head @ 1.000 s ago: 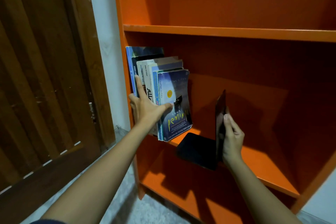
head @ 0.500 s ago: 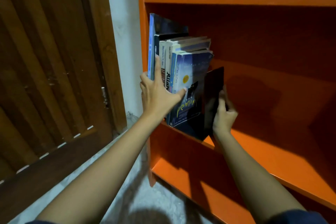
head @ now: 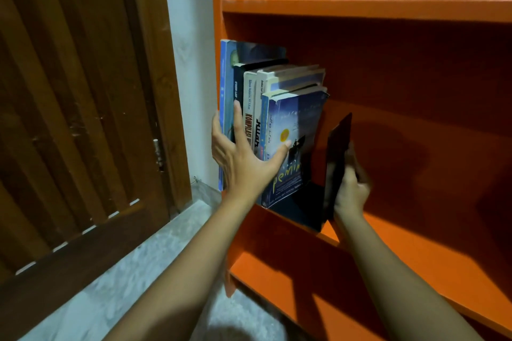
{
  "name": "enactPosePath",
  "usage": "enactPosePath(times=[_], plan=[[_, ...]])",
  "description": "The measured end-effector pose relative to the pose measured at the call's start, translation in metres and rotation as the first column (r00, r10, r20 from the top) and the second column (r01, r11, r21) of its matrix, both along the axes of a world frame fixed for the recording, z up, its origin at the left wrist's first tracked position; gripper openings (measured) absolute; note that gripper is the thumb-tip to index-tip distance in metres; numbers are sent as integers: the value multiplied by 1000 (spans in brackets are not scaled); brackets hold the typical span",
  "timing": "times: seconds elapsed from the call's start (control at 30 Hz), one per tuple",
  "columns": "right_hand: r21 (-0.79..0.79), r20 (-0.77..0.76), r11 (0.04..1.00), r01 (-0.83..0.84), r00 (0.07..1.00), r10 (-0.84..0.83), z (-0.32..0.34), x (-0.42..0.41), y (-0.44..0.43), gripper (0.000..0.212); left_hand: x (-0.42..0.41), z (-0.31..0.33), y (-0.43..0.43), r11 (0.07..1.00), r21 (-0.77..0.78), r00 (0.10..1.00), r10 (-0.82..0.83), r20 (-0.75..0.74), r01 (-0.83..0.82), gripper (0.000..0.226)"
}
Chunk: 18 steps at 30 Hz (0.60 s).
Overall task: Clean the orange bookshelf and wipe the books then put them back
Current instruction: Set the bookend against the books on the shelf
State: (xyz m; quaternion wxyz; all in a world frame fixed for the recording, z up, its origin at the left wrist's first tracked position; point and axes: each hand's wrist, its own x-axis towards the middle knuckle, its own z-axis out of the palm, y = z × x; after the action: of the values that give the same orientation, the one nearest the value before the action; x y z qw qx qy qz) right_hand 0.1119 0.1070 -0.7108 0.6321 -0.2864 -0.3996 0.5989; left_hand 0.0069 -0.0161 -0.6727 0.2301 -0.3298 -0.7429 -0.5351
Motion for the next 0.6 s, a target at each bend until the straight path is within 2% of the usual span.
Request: enactPosePath(times=[0.17, 0.27, 0.43, 0.6], plan=[[1, 18, 1000, 19, 1000, -19, 1, 4, -1, 7, -2, -3, 2, 999, 25, 999, 39, -26, -39, 109], [-26, 24, 1000, -4, 1000, 5, -3, 6, 6, 23, 0, -2, 5, 998, 17, 998, 60, -10, -59, 112], [-135, 37, 991, -24, 999, 29, -2, 16, 15, 6, -1, 0, 10, 998, 14, 995, 68, -69, -67, 111], [-146, -2, 989, -37, 999, 37, 6, 19, 11, 14, -6, 9, 14, 996, 17, 992, 87, -94, -86, 111]])
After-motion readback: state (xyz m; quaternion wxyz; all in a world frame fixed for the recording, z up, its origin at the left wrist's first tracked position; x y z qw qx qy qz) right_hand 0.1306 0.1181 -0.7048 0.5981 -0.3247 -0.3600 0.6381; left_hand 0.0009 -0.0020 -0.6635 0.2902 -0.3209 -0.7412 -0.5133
